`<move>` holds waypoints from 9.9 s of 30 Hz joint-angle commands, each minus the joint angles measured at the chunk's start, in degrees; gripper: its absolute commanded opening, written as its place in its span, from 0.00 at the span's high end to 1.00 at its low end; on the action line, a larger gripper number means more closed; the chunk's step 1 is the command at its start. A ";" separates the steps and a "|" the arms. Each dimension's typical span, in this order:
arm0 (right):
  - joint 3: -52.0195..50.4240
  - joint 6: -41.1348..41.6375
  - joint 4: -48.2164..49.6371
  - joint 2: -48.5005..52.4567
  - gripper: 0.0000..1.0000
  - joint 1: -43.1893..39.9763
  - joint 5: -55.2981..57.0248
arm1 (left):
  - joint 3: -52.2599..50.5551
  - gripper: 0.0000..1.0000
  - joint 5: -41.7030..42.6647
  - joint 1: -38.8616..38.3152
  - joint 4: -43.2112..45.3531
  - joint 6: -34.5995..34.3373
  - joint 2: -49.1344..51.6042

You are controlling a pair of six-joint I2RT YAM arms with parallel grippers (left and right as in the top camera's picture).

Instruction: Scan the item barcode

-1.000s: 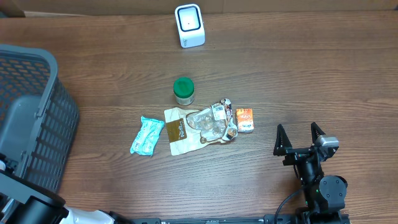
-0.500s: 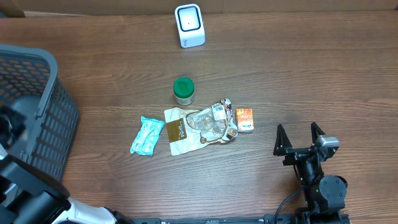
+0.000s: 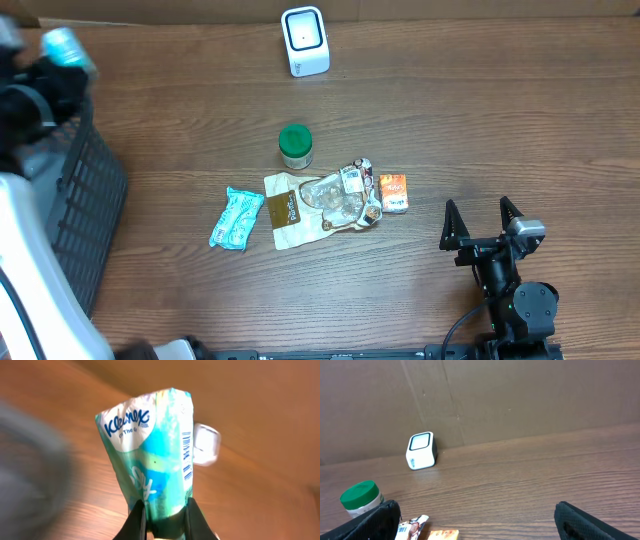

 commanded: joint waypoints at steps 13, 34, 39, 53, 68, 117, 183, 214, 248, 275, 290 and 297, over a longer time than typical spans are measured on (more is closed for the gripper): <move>-0.59 -0.04 0.31 -0.46 0.00 0.31 0.48 | -17.40 0.96 -26.97 -45.68 -2.93 -6.93 4.17; -0.59 -0.04 0.31 -0.46 0.00 0.31 0.48 | -27.06 0.96 -26.29 -67.45 34.51 -12.92 25.88; -0.59 -0.04 0.31 -0.46 0.00 0.31 0.46 | -27.06 0.96 -24.98 -67.82 38.56 -18.47 29.27; -0.59 -0.04 0.31 -0.46 0.00 0.31 0.48 | -22.75 0.46 -16.46 -67.63 30.97 -12.76 25.09; -0.59 -0.04 0.31 -0.46 0.00 0.31 0.48 | -12.48 0.00 -16.52 -51.52 -2.58 3.98 -2.89; 41.90 8.15 -29.53 43.41 0.00 0.26 -27.10 | -12.63 0.00 -25.88 -16.90 -13.99 5.38 -0.24; 38.21 12.31 -9.90 94.05 0.70 0.33 -29.53 | -12.63 0.00 -25.88 -16.90 -13.99 5.38 2.43; 39.93 15.19 -16.09 76.37 0.96 -6.05 -75.84 | -12.63 0.01 -25.88 -16.90 -13.99 5.38 2.43; 39.82 81.13 49.31 76.37 0.96 -2.12 -80.28 | -12.63 0.01 -25.88 -16.90 -13.99 5.38 2.43; 66.10 24.22 -40.54 79.36 0.96 21.16 -16.20 | -12.63 0.00 -25.88 -16.90 -13.99 5.38 2.43; 93.20 3.63 -24.79 102.77 0.96 27.85 26.64 | -12.63 0.00 -25.88 -16.90 -13.99 5.38 2.43; 93.20 -22.77 5.90 116.17 0.96 29.46 30.03 | -12.63 0.00 -25.88 -16.90 -13.99 5.38 2.43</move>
